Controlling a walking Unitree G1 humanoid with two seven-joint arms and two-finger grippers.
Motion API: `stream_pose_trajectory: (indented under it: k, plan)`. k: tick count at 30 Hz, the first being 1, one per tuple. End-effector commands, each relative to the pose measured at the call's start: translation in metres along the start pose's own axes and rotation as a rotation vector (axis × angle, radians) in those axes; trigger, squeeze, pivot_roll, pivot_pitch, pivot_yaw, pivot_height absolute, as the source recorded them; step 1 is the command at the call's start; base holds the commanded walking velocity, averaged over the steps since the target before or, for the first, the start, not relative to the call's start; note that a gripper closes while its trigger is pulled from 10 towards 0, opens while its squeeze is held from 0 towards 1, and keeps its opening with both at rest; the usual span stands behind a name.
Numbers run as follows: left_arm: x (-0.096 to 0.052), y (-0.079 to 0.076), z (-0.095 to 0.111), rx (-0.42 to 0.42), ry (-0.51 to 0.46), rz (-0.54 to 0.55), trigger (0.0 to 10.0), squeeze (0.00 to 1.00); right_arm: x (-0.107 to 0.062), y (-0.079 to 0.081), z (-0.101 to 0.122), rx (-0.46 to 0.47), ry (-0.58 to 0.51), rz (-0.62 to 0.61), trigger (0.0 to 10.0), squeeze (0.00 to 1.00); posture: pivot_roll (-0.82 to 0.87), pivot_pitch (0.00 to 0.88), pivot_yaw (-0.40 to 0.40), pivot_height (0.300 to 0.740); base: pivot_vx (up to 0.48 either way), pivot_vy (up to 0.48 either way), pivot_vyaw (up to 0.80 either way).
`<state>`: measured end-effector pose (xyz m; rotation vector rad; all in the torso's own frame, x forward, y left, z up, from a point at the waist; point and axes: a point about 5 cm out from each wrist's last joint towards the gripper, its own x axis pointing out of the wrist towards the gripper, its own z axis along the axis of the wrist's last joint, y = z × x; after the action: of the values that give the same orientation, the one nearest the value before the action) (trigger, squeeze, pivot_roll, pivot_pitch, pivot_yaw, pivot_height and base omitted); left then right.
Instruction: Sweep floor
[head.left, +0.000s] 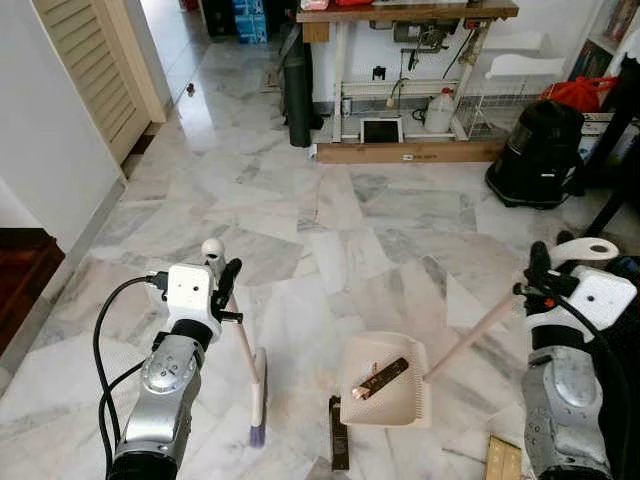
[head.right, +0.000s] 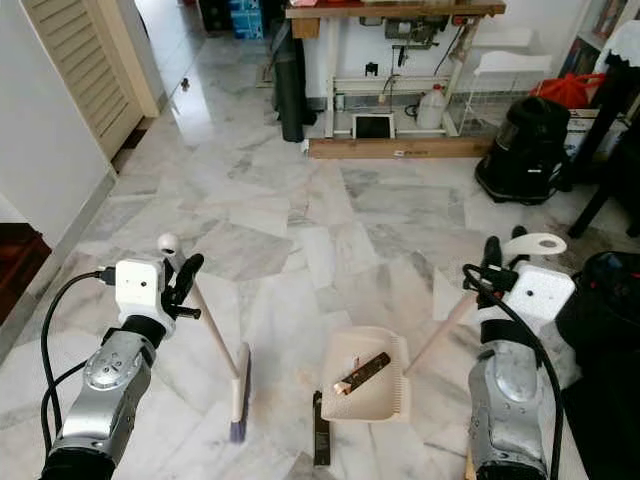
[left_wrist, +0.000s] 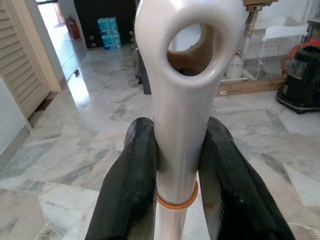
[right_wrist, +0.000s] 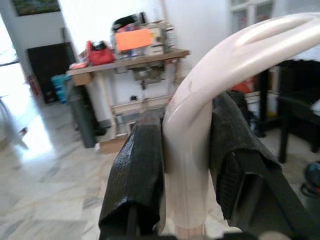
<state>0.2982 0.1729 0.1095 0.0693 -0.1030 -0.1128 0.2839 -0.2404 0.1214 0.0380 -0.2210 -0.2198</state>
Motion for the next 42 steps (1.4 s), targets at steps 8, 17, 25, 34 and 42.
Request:
stream_pose_trajectory:
  k: [8, 17, 25, 34, 42]
  plan:
    - [-0.007, 0.008, 0.006, 0.007, -0.054, 0.054, 10.0, 0.0, -0.002, 0.023, 0.008, 0.02, -0.029, 0.105, 10.0, 0.0, -0.02, 0.0, 0.007, 0.74, 0.0, 0.0, 0.0]
    - [-0.002, 0.013, 0.008, 0.011, -0.069, 0.072, 10.0, 0.0, 0.003, 0.02, 0.014, 0.041, -0.041, 0.073, 10.0, 0.0, -0.04, 0.0, 0.019, 0.74, 0.0, 0.0, 0.0]
    - [-0.002, 0.008, 0.007, 0.005, -0.064, 0.07, 10.0, 0.0, 0.006, 0.019, 0.014, 0.028, -0.037, 0.063, 10.0, 0.0, -0.03, 0.0, 0.013, 0.74, 0.0, 0.0, 0.33]
    - [0.001, 0.01, 0.009, 0.014, -0.065, 0.079, 10.0, 0.0, 0.013, 0.022, 0.017, 0.056, -0.038, 0.045, 10.0, 0.0, -0.03, 0.0, 0.009, 0.74, 0.0, 0.0, 0.79]
    - [-0.001, 0.007, 0.01, 0.016, -0.065, 0.084, 10.0, 0.0, 0.016, 0.017, 0.019, 0.052, -0.039, 0.021, 10.0, 0.0, -0.02, 0.0, 0.008, 0.74, 0.0, 0.0, 0.8]
